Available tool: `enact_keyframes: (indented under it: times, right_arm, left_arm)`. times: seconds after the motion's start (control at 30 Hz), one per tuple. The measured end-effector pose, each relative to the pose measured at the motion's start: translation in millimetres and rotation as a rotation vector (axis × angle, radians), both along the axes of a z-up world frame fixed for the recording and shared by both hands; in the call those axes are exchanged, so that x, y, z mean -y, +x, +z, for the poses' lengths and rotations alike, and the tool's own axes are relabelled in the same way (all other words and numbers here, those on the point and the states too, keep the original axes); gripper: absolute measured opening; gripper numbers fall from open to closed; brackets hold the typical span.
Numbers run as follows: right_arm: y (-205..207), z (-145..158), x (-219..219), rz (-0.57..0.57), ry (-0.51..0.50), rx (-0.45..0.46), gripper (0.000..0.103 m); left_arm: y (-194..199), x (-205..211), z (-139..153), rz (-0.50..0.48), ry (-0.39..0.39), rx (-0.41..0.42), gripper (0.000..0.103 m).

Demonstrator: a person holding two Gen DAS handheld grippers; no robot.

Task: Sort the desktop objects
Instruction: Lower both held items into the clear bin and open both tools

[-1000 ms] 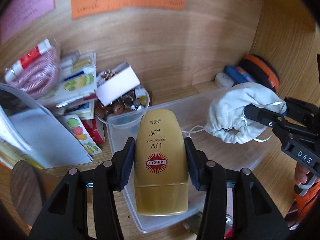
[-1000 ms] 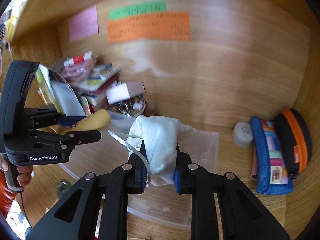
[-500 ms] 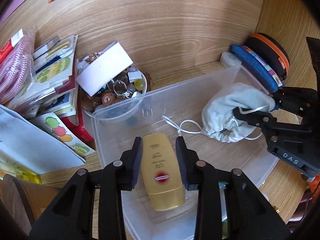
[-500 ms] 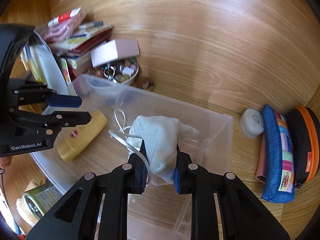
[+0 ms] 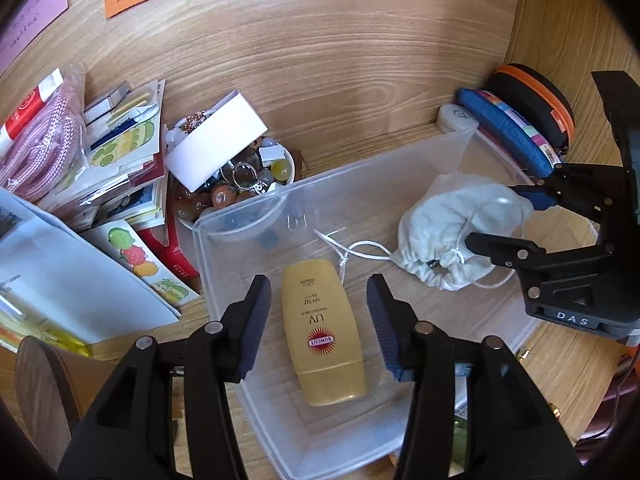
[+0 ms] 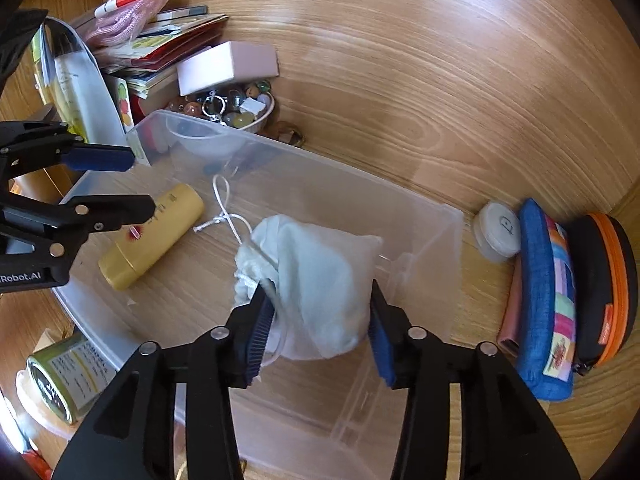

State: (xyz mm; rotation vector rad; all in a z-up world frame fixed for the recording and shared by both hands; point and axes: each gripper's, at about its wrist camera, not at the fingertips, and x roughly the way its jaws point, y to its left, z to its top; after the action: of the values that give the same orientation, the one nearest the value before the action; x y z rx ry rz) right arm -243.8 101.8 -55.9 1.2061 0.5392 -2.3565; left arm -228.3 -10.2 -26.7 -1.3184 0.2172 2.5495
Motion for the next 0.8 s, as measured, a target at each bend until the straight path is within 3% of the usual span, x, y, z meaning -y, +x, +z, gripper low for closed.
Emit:
enact_keyframes:
  times: [0.3,0.4,0.5,0.73,0.8]
  right_arm:
    - [29,32,-14,-0.012,-0.025,-0.081,0.063]
    - [43,42,-16,-0.013,-0.030,-0.114,0.065]
    - [61,53,-19,-0.013,-0.043,-0.150,0.065]
    - [102,78,-30,-0.010,-0.121,-0.210,0.066]
    - [116,86,-35,-0.007,-0.155,-0.228,0.072]
  left_arm:
    - [24,6,19,0.014,0.010,-0.043,0.064]
    - [34,7,28,0.023,0.013,-0.064,0.067]
    - [47,10,38,0.037,0.017,-0.099,0.078]
    - [78,14,55,0.063,0.043,-0.151,0.079]
    - [89,16,58,0.068,0.044,-0.164,0.079]
